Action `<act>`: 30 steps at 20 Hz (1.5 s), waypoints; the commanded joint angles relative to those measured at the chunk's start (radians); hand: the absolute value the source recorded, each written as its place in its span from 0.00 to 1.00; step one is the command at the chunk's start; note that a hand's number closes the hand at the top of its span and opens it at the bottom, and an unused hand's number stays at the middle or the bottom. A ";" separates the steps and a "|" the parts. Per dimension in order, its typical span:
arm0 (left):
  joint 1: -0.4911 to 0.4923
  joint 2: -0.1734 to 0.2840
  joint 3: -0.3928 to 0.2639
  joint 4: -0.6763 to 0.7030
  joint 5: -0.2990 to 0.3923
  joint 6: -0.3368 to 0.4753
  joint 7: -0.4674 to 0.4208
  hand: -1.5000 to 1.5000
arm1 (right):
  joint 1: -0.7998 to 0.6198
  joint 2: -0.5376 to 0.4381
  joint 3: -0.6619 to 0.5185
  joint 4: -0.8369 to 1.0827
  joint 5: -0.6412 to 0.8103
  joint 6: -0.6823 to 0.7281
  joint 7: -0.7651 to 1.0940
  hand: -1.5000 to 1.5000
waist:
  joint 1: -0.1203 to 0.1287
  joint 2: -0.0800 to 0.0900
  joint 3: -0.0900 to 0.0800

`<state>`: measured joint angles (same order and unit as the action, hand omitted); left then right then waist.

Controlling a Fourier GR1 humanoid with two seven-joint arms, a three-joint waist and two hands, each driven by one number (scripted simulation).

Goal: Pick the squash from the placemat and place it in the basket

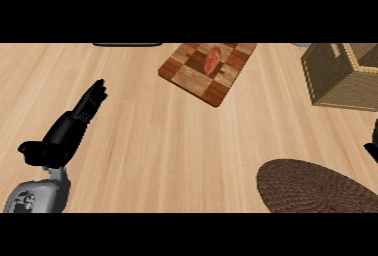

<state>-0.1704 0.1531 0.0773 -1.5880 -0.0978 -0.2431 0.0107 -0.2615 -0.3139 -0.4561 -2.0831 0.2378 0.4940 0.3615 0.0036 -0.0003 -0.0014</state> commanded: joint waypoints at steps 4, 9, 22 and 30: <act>0.013 -0.002 -0.012 -0.023 0.002 -0.012 0.022 0.50 | -0.304 -0.126 0.006 0.337 0.115 -0.129 0.039 1.00 | 0.016 0.003 0.001; -0.053 0.015 0.014 0.045 0.011 -0.020 0.009 0.50 | -0.328 -0.108 -0.028 0.528 0.170 -0.291 -0.103 1.00 | 0.008 0.006 0.002; 0.023 -0.018 -0.034 -0.055 -0.016 -0.004 0.023 0.50 | -0.561 -0.335 -0.063 1.229 0.217 -0.419 -0.402 1.00 | 0.021 0.007 0.002; -0.047 -0.013 -0.010 0.026 -0.021 0.007 -0.017 0.50 | -0.639 -0.406 -0.091 1.576 0.245 -0.551 -0.658 1.00 | 0.035 0.016 0.003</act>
<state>-0.2058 0.1453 0.0707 -1.5722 -0.1105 -0.2427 0.0097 -0.8649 -0.6851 -0.5335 -0.6633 0.4645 0.0105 -0.1827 0.0296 0.0117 0.0013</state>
